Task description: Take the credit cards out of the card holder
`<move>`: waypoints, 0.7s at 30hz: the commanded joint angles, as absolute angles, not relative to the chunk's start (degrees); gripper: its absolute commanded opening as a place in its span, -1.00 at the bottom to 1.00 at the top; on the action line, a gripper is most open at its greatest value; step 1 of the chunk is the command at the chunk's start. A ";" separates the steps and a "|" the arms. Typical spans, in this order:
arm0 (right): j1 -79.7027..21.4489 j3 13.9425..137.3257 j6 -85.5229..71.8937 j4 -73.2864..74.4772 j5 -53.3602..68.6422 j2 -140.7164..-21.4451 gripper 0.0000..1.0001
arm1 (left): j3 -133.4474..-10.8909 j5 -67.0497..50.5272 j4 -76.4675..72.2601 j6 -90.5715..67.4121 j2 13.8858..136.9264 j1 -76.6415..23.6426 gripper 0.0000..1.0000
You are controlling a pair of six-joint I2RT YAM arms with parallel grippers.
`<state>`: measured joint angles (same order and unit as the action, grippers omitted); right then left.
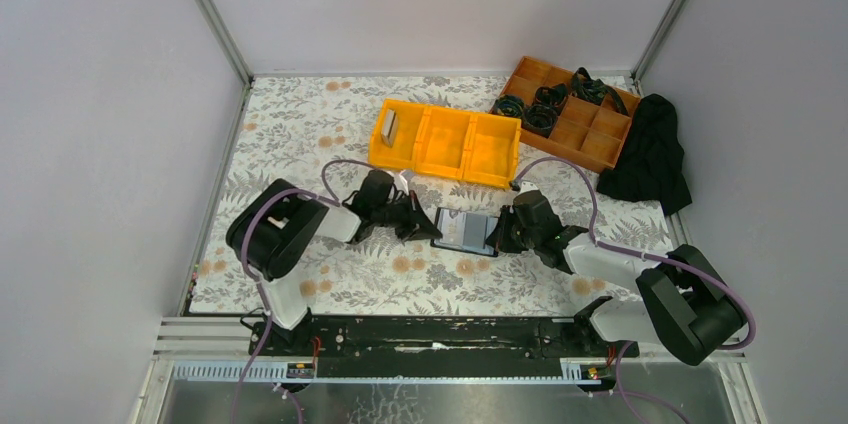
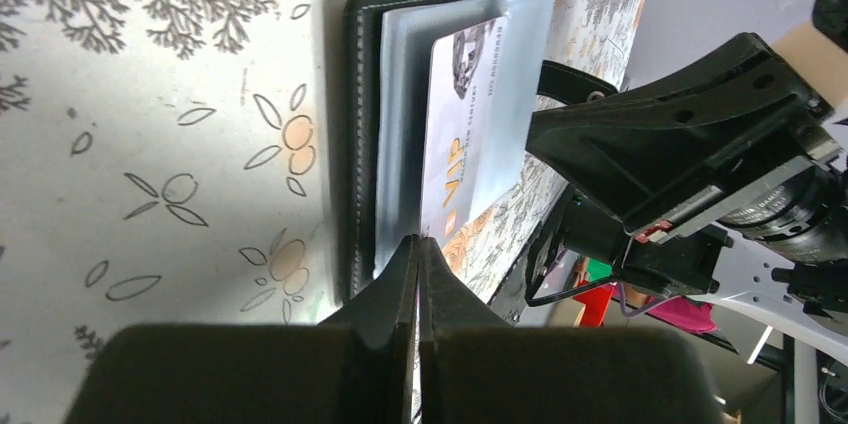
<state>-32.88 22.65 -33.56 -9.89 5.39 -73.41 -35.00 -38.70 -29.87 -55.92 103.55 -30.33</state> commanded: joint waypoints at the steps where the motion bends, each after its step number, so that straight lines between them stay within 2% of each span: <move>1: -32.60 22.74 -32.39 -4.26 1.56 -75.40 -1.00 | -35.24 -35.90 -26.24 -52.04 99.59 -29.74 -1.00; 14: -32.61 25.52 -30.62 -3.75 2.18 -75.82 -1.00 | -36.34 -36.50 -28.26 -52.43 94.24 -29.62 -1.00; 21: -32.61 26.41 -30.80 -2.96 2.17 -70.79 -1.00 | -34.76 -36.79 -32.47 -53.31 91.09 -29.32 -1.00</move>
<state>-32.88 24.71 -32.58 -6.70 5.04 -73.82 -35.53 -36.77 -27.03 -53.17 94.24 -29.93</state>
